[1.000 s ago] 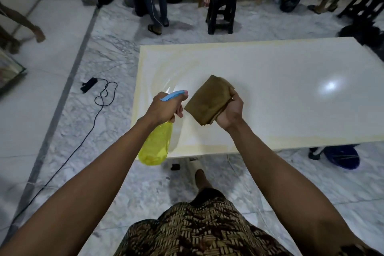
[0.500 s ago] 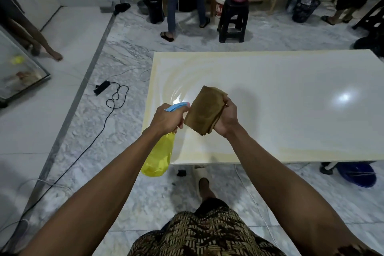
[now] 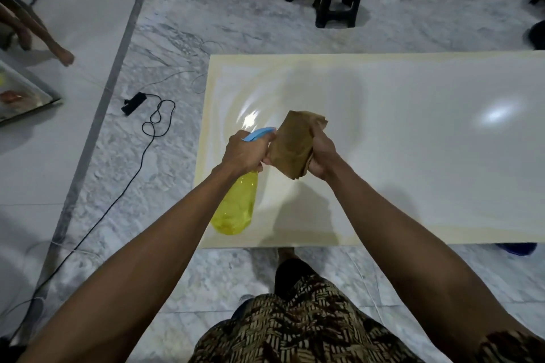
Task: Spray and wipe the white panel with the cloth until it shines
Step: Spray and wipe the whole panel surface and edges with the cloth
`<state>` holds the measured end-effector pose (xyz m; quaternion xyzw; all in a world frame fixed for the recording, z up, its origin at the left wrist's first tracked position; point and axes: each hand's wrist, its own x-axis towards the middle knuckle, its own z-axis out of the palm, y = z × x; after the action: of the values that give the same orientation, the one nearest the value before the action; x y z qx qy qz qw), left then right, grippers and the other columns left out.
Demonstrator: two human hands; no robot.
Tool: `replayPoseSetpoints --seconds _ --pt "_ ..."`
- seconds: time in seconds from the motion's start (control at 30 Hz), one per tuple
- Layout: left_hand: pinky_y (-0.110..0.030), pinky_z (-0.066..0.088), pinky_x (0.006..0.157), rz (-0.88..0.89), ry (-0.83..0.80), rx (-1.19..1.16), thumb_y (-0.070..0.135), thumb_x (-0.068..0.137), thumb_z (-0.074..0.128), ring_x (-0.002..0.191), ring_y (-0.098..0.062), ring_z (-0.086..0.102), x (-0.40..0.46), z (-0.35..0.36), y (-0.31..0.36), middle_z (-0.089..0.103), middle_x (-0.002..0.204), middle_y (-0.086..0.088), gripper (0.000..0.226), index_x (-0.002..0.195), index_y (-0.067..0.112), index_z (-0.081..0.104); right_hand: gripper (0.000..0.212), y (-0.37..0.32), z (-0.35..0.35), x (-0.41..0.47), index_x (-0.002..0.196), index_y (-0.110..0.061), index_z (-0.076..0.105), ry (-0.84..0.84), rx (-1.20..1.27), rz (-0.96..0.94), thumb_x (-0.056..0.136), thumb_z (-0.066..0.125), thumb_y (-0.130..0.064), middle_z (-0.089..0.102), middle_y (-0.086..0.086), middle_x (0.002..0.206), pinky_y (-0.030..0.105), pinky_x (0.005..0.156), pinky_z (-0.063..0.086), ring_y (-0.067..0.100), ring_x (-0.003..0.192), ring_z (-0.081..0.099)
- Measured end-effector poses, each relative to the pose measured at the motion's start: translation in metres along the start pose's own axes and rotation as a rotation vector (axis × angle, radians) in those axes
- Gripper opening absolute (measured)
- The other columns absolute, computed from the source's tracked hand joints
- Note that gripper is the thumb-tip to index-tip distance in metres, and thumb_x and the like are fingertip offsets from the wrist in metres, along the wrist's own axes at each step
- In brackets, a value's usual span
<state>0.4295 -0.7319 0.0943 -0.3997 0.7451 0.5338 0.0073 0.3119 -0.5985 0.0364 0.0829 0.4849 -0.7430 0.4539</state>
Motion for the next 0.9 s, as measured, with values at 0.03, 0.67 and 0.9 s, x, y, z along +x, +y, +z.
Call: replayPoseSetpoints --seconds 0.03,0.67,0.9 --pt "-0.013 0.044 0.042 -0.001 -0.002 -0.005 0.05 0.099 0.065 0.038 -0.009 0.058 0.014 0.004 0.005 0.074 0.065 -0.005 0.045 0.07 0.015 0.07 0.064 -0.005 -0.007 0.014 0.134 -0.007 0.055 0.019 -0.069 0.009 0.09 0.061 -0.053 0.063 0.014 0.131 0.044 0.104 0.048 0.028 0.119 0.063" --pt "-0.028 0.058 0.06 -0.016 0.017 0.024 0.056 0.099 0.064 0.058 -0.025 0.069 0.239 0.021 0.027 0.078 0.072 -0.007 0.049 0.076 0.014 0.077 0.062 -0.113 -0.101 0.374 0.157 -0.03 0.009 0.213 -2.045 -0.253 0.099 0.023 -0.05 0.0 0.006 0.166 0.069 0.112 0.0 0.038 0.151 -0.002" --pt "-0.032 0.057 0.061 -0.099 -0.022 0.057 0.059 0.097 0.065 0.055 -0.023 0.068 0.192 0.021 -0.007 0.078 0.073 -0.008 0.058 0.077 0.005 0.076 0.069 -0.029 -0.106 0.264 0.154 -0.026 0.021 0.066 -2.02 -0.324 0.09 0.013 -0.051 0.016 0.012 0.163 0.071 0.111 0.005 0.043 0.149 0.01"
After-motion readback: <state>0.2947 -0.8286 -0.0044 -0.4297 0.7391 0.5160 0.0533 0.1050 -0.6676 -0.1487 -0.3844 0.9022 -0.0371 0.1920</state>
